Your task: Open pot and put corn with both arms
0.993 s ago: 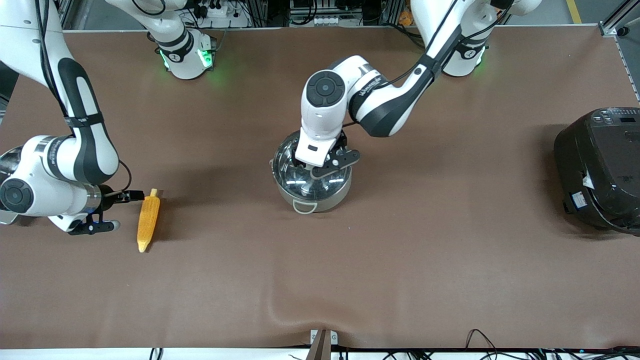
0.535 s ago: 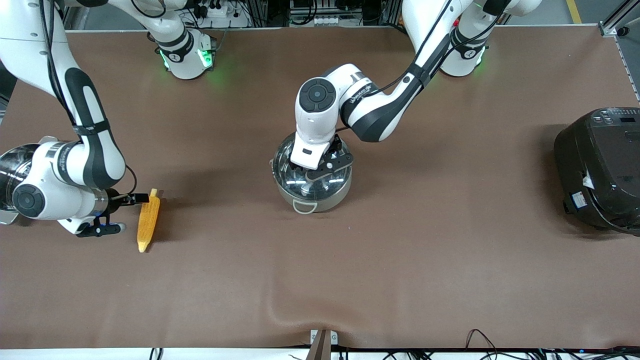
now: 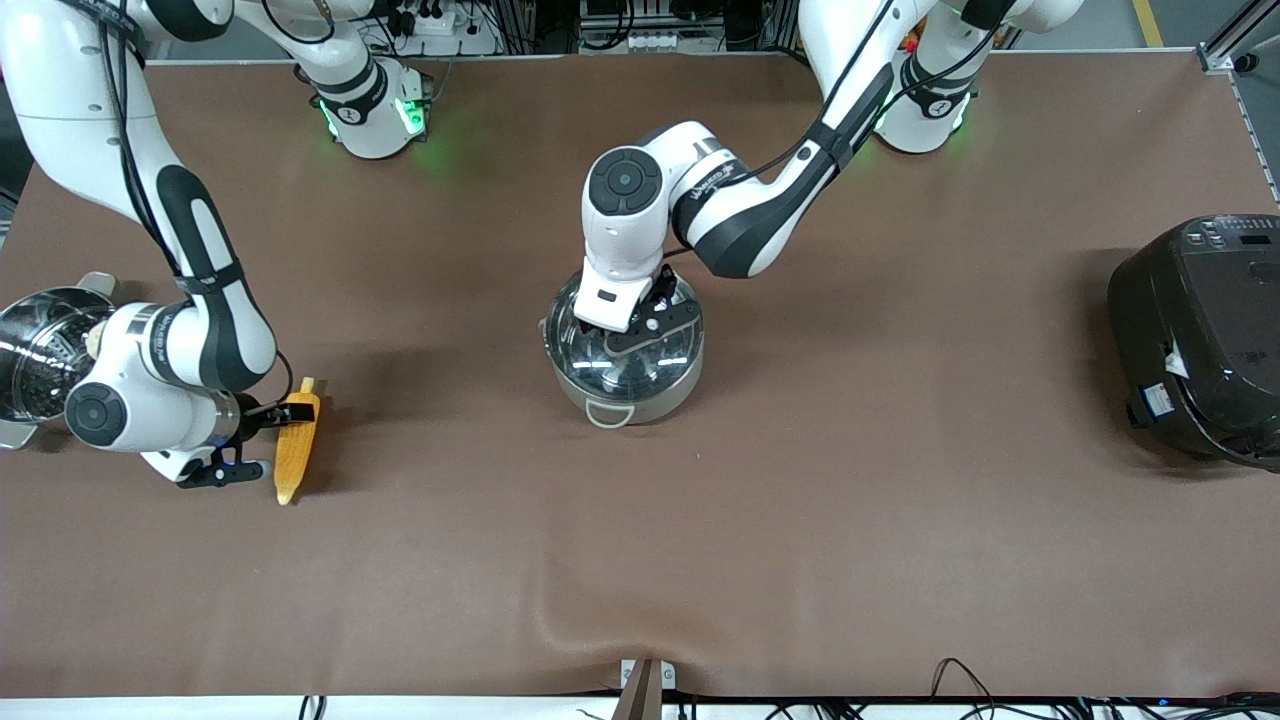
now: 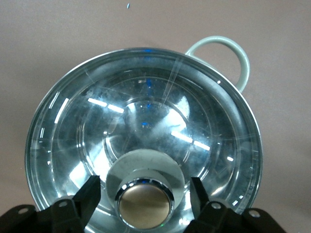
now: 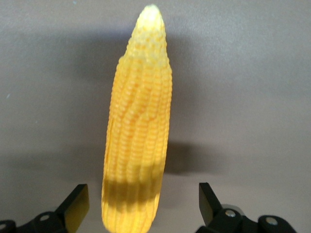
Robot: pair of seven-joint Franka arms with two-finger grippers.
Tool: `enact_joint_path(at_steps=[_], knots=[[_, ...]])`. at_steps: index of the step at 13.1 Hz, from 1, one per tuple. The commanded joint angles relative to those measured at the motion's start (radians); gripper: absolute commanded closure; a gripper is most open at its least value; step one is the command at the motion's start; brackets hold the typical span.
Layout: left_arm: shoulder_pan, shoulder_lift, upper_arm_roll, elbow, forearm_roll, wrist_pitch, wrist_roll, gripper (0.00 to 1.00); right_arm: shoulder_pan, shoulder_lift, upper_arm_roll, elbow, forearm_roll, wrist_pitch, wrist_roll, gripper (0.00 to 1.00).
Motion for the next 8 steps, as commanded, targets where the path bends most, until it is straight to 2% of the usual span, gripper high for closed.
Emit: enact_joint_path(at_steps=[1, 3, 4, 5, 6, 7, 8], knots=[[-0.016, 0.012, 0.006, 0.019, 0.031, -0.003, -0.037, 0.23, 0.011, 0.041, -0.002, 0.031, 0.010, 0.029, 0.003, 0.00], [-0.016, 0.012, 0.006, 0.019, 0.031, -0.005, -0.038, 0.30, 0.011, 0.051, -0.002, 0.030, 0.008, 0.051, 0.003, 0.00], [-0.016, 0.012, 0.006, 0.017, 0.031, -0.006, -0.038, 0.37, 0.011, 0.051, -0.002, 0.030, 0.008, 0.051, 0.000, 0.06], [-0.016, 0.011, 0.006, 0.017, 0.031, -0.012, -0.038, 0.46, 0.011, 0.052, -0.002, 0.030, 0.008, 0.052, -0.003, 0.48], [-0.016, 0.011, 0.006, 0.017, 0.031, -0.015, -0.038, 0.58, 0.009, 0.052, -0.002, 0.030, 0.008, 0.052, -0.008, 0.79], [-0.016, 0.011, 0.006, 0.017, 0.031, -0.017, -0.038, 0.66, 0.011, 0.052, -0.002, 0.031, 0.008, 0.051, -0.008, 0.98], [-0.016, 0.011, 0.006, 0.017, 0.031, -0.017, -0.038, 0.75, 0.018, 0.052, -0.002, 0.031, 0.008, 0.048, -0.008, 1.00]])
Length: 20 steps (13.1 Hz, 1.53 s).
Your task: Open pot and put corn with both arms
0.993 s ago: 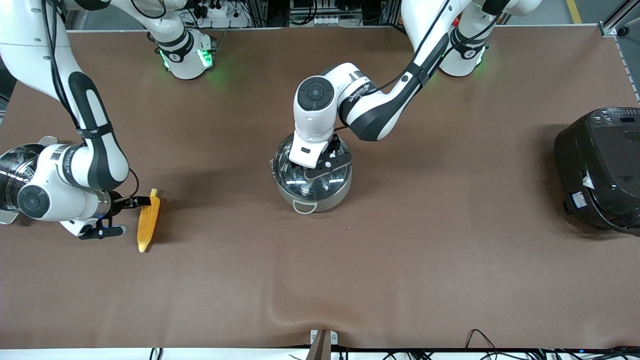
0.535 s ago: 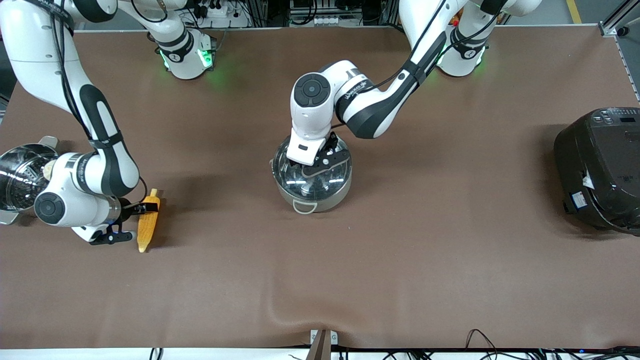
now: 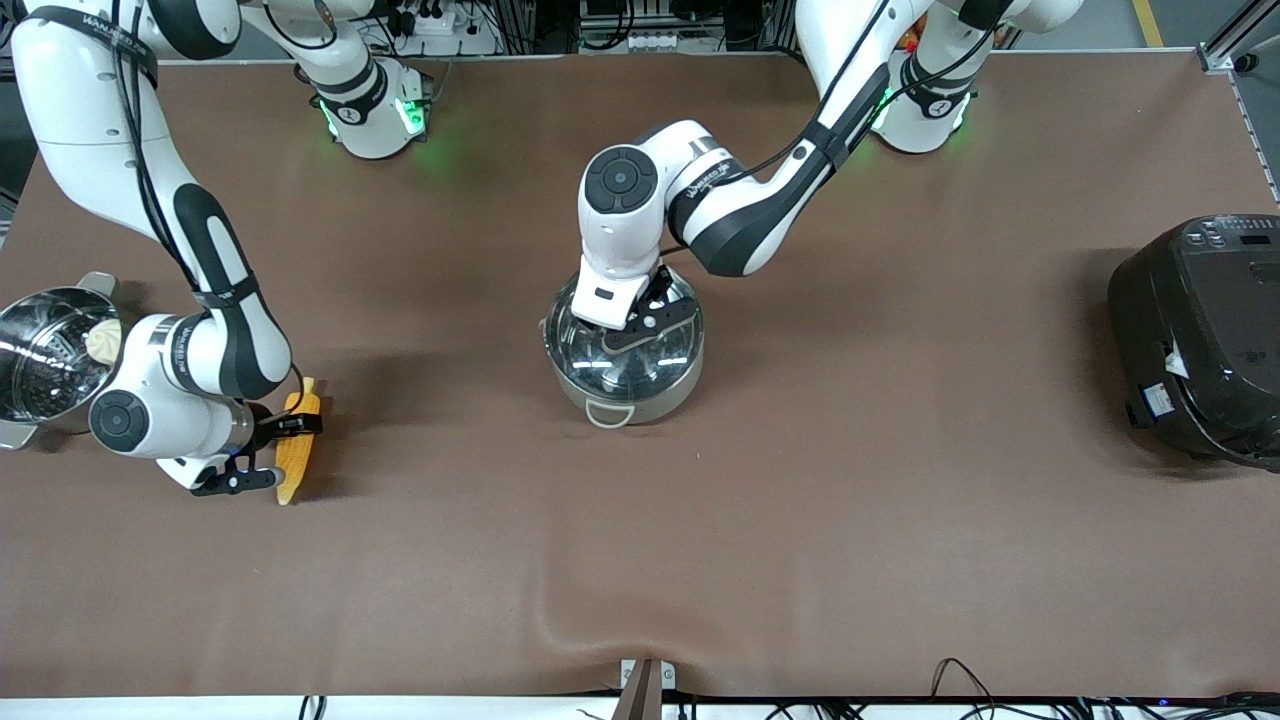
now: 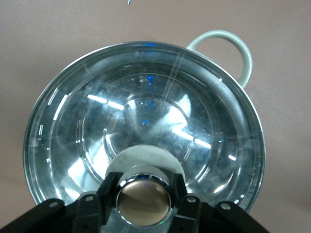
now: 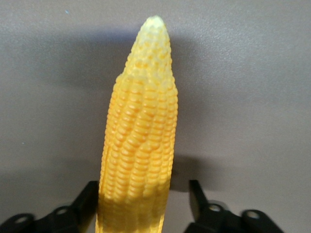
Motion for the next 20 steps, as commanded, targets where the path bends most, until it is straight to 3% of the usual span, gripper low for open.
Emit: enact_joint_path(at_steps=[1, 2, 3, 6, 8, 11, 14, 20], knots=[[-0.011, 0.006, 0.005, 0.017, 0.030, -0.014, -0.032, 0.86, 0.021, 0.011, -0.002, 0.023, 0.007, -0.012, -0.010, 1.00], [-0.010, 0.003, 0.004, 0.017, 0.030, -0.015, -0.032, 0.98, 0.021, 0.006, -0.002, 0.023, 0.005, -0.017, -0.019, 1.00], [-0.007, -0.003, 0.005, 0.017, 0.030, -0.024, -0.032, 1.00, 0.021, 0.003, -0.002, 0.023, 0.005, -0.017, -0.044, 1.00], [0.013, -0.067, 0.007, 0.016, 0.068, -0.099, -0.023, 1.00, 0.029, -0.017, 0.008, 0.032, 0.007, -0.021, -0.169, 1.00], [0.038, -0.153, 0.002, 0.006, 0.117, -0.206, -0.006, 1.00, 0.031, -0.032, 0.033, 0.096, 0.007, -0.117, -0.260, 1.00], [0.140, -0.282, -0.004, -0.043, 0.105, -0.245, 0.089, 1.00, 0.038, -0.037, 0.105, 0.231, -0.002, -0.307, -0.280, 1.00], [0.274, -0.368, -0.007, -0.078, 0.044, -0.274, 0.277, 1.00, 0.063, -0.072, 0.175, 0.288, -0.006, -0.426, -0.358, 1.00], [0.556, -0.442, -0.007, -0.250, 0.019, -0.273, 0.739, 1.00, 0.271, -0.143, 0.183, 0.285, -0.004, -0.475, -0.307, 1.00]])
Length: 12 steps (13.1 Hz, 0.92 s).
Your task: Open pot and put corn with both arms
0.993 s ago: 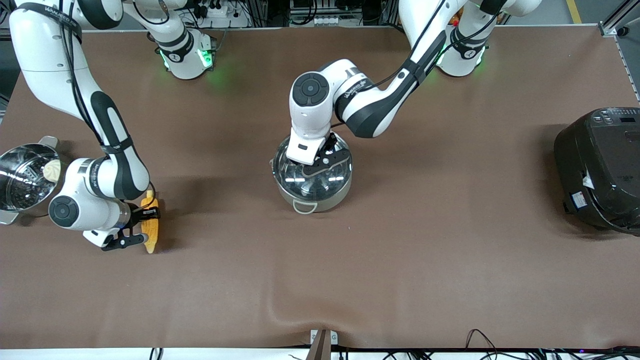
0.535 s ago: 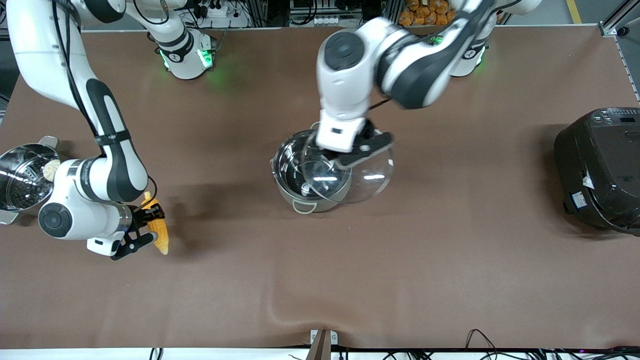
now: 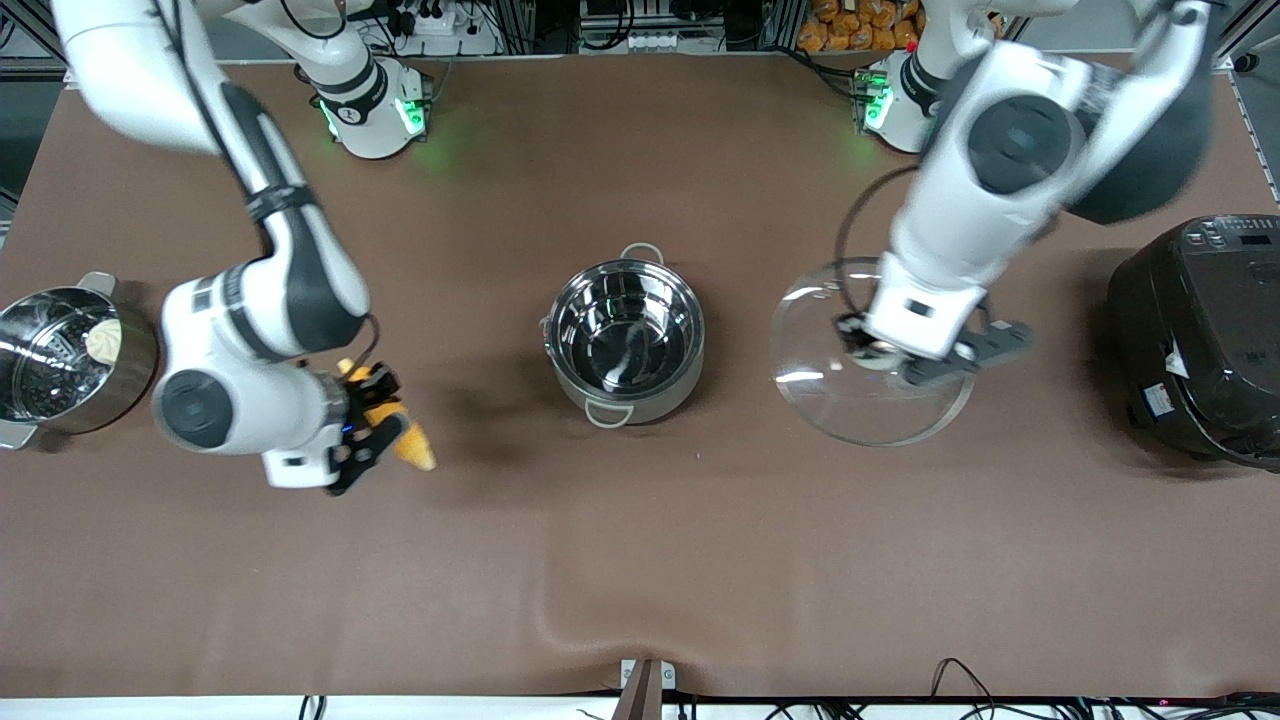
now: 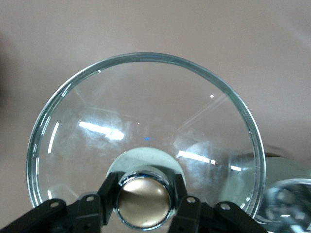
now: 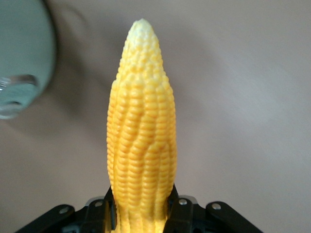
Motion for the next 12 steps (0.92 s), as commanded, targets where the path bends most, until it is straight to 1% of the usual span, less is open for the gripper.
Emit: enact_joint_path(at_steps=[1, 3, 4, 6, 9, 11, 12], knots=[[0.113, -0.046, -0.012, -0.099, -0.018, 0.018, 0.154, 1.00, 0.101, -0.031, -0.005, -0.014, 0.000, -0.011, 0.087, 1.00], [0.187, -0.046, -0.014, -0.179, -0.018, 0.079, 0.216, 1.00, 0.202, -0.029, -0.007, -0.012, 0.007, 0.002, 0.240, 1.00], [0.206, -0.048, -0.014, -0.223, -0.020, 0.120, 0.224, 1.00, 0.253, -0.023, -0.007, -0.012, 0.003, 0.014, 0.312, 1.00], [0.227, -0.048, -0.012, -0.308, -0.018, 0.200, 0.227, 1.00, 0.358, -0.011, -0.013, -0.012, -0.013, 0.076, 0.393, 1.00], [0.261, -0.054, -0.012, -0.453, -0.018, 0.361, 0.227, 1.00, 0.396, 0.017, -0.015, -0.014, -0.008, 0.170, 0.430, 1.00], [0.272, -0.049, -0.012, -0.544, -0.018, 0.488, 0.227, 1.00, 0.437, 0.035, -0.016, -0.017, -0.016, 0.210, 0.428, 1.00], [0.285, -0.045, -0.012, -0.599, -0.018, 0.574, 0.227, 1.00, 0.445, 0.045, -0.018, -0.018, -0.028, 0.219, 0.430, 1.00]])
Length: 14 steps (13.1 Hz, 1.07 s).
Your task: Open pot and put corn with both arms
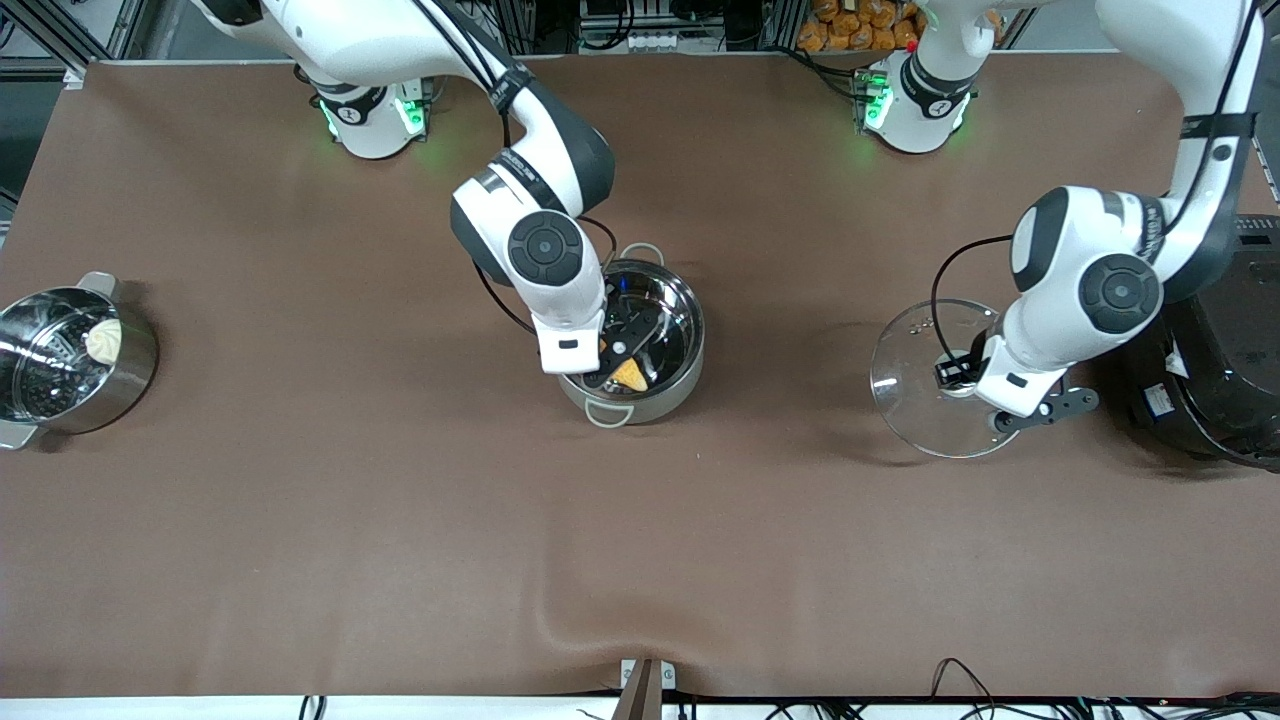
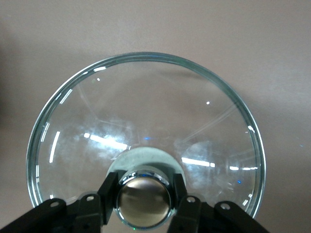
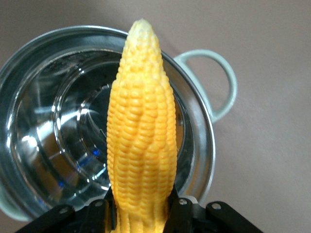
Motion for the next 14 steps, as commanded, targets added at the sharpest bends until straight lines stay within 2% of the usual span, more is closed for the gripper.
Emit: enact_joint_path(at_steps=[1, 5, 7, 8, 9, 10, 14], knots=[[0.038, -0.039, -0.011, -0.158, -0.017, 0.202, 0.013, 1.00, 0.032, 0.021, -0.013, -0.001, -0.035, 0.026, 0.013, 1.00], [0.039, -0.013, -0.011, -0.217, -0.017, 0.325, 0.005, 1.00, 0.086, 0.045, -0.013, -0.002, -0.113, 0.029, 0.118, 1.00], [0.039, 0.003, -0.011, -0.228, -0.017, 0.354, 0.002, 1.00, 0.095, 0.050, -0.013, -0.008, -0.116, 0.029, 0.143, 1.00], [0.039, 0.006, -0.011, -0.229, -0.017, 0.354, 0.002, 1.00, 0.095, 0.050, -0.013, -0.008, -0.116, 0.029, 0.146, 0.78], [0.039, 0.007, -0.011, -0.229, -0.017, 0.356, 0.002, 1.00, 0.095, 0.050, -0.013, -0.010, -0.116, 0.029, 0.149, 0.06], [0.039, 0.010, -0.011, -0.234, -0.017, 0.362, 0.002, 1.00, 0.095, 0.050, -0.014, -0.010, -0.119, 0.029, 0.152, 0.00], [0.037, 0.021, -0.011, -0.241, -0.017, 0.374, 0.004, 1.00, 0.095, 0.047, -0.013, -0.010, -0.119, 0.025, 0.157, 0.00]])
